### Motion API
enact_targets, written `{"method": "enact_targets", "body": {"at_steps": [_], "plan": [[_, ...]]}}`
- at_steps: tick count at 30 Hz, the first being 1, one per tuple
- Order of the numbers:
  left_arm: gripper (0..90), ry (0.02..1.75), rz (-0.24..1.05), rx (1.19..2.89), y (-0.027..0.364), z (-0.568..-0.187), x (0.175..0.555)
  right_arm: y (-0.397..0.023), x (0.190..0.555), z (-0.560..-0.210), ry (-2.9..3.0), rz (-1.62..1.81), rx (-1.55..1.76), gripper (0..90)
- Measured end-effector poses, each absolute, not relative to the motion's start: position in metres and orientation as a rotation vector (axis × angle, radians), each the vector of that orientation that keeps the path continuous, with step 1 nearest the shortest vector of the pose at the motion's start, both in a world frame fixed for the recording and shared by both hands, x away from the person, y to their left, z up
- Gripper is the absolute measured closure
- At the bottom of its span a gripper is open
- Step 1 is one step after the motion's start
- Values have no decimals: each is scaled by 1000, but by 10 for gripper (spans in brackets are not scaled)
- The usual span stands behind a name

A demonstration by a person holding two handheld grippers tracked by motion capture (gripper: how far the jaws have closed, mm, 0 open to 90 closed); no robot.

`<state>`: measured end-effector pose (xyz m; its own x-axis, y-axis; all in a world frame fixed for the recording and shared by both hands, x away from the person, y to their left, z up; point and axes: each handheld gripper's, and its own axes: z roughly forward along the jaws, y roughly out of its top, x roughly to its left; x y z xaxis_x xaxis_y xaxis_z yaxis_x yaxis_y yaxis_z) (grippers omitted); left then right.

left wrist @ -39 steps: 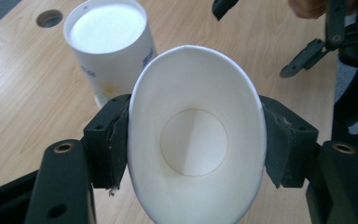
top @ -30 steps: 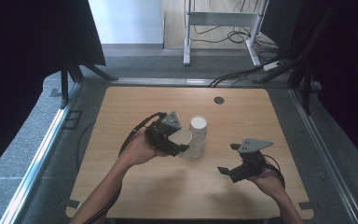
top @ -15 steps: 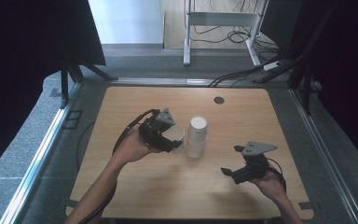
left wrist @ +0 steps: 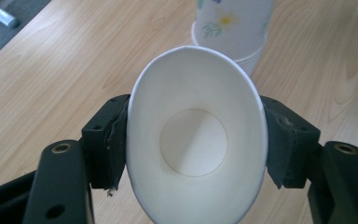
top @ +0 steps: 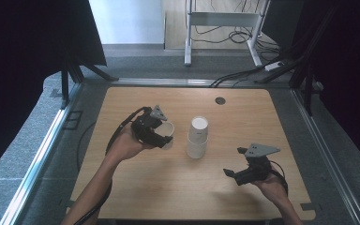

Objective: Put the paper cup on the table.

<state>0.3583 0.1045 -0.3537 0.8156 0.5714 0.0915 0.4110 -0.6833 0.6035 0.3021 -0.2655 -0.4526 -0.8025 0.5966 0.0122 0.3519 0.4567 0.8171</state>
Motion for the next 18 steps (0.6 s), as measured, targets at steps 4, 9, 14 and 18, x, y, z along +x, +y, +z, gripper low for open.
{"method": "enact_targets", "body": {"at_steps": [4,9,14,18], "plan": [[317,765,379,2421,109,-357,363,-267,302,-456,2435,1264,840,10],[314,825,412,2434,116,-363,369,-268,303,-462,2438,1232,852,9],[307,882,416,2426,125,-370,375,-270,303,-466,2439,1203,865,9],[305,925,418,2417,131,-377,381,-270,303,-468,2443,1155,863,13]]}}
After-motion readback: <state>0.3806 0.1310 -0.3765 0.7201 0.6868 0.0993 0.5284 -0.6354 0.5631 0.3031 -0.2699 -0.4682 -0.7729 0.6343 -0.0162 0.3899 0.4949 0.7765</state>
